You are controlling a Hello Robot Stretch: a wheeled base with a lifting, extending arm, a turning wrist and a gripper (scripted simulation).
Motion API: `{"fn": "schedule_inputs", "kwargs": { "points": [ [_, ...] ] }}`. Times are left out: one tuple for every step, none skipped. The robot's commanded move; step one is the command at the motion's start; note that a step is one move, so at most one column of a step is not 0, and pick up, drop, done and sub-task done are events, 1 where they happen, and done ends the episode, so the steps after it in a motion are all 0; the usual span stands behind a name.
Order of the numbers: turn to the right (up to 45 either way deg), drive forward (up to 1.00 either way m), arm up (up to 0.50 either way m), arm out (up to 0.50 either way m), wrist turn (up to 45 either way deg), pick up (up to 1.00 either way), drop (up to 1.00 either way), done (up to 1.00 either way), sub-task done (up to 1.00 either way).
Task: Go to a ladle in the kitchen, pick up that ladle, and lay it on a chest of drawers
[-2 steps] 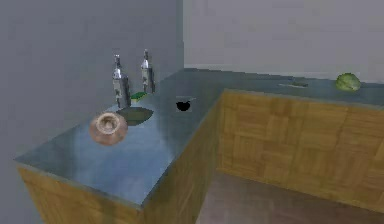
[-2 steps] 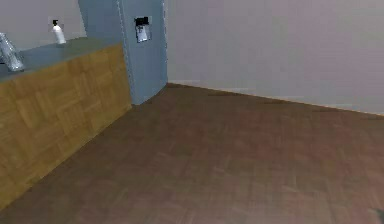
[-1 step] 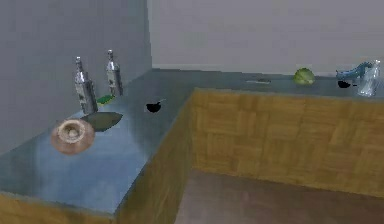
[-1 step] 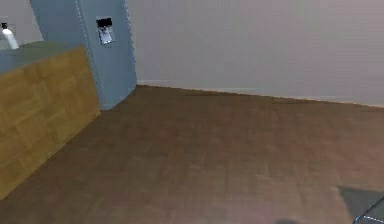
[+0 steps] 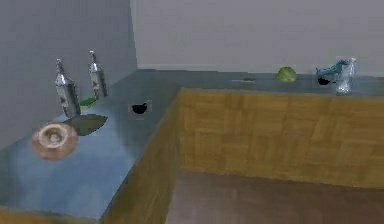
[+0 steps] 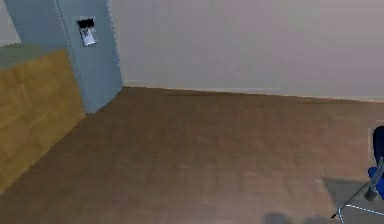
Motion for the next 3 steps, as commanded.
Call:
{"fn": "schedule_inputs", "kwargs": {
  "points": [
    [0.0, 0.75, 0.0, 0.0, 0.0, 0.0, 0.0, 0.0, 0.0],
    [-45.0, 0.0, 0.0, 0.0, 0.0, 0.0, 0.0, 0.0, 0.0],
    [-45.0, 0.0, 0.0, 0.0, 0.0, 0.0, 0.0, 0.0, 0.0]
  ]
}}
